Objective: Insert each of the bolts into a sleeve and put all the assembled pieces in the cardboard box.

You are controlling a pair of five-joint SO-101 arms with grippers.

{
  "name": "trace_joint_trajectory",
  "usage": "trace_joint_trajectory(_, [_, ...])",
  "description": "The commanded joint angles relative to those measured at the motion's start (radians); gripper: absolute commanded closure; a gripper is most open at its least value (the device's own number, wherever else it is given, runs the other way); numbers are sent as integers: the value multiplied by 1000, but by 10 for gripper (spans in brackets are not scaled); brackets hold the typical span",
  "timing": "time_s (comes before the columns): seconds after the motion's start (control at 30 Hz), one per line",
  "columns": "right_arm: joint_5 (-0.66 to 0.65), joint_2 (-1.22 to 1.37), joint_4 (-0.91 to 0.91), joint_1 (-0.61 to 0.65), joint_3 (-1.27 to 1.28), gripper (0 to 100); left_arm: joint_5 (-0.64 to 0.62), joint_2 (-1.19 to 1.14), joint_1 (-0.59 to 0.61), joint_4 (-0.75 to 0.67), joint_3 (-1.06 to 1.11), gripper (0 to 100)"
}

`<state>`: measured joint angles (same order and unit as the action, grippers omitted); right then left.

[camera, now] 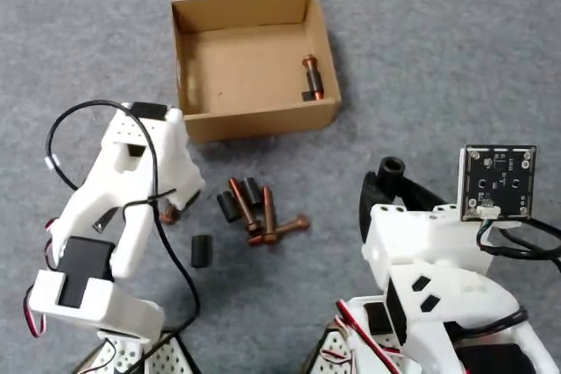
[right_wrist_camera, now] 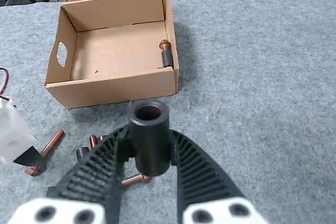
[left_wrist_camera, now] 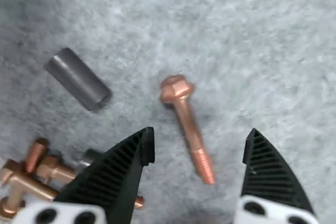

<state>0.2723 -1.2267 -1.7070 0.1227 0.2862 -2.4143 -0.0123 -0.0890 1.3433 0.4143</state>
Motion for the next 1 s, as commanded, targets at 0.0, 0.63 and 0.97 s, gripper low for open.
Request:
trace_joint_trajectory(0.0, [8,18,28,-5,-2,997,-12,12,-37,8,-14,725])
trace_joint_trajectory(0.63, [8,18,26,-5,-8,997,-11,12,21,-364,233,722])
trace_joint_trajectory(0.97, [8,18,32,-5,-8,997,-9,19,54,-388,250,725])
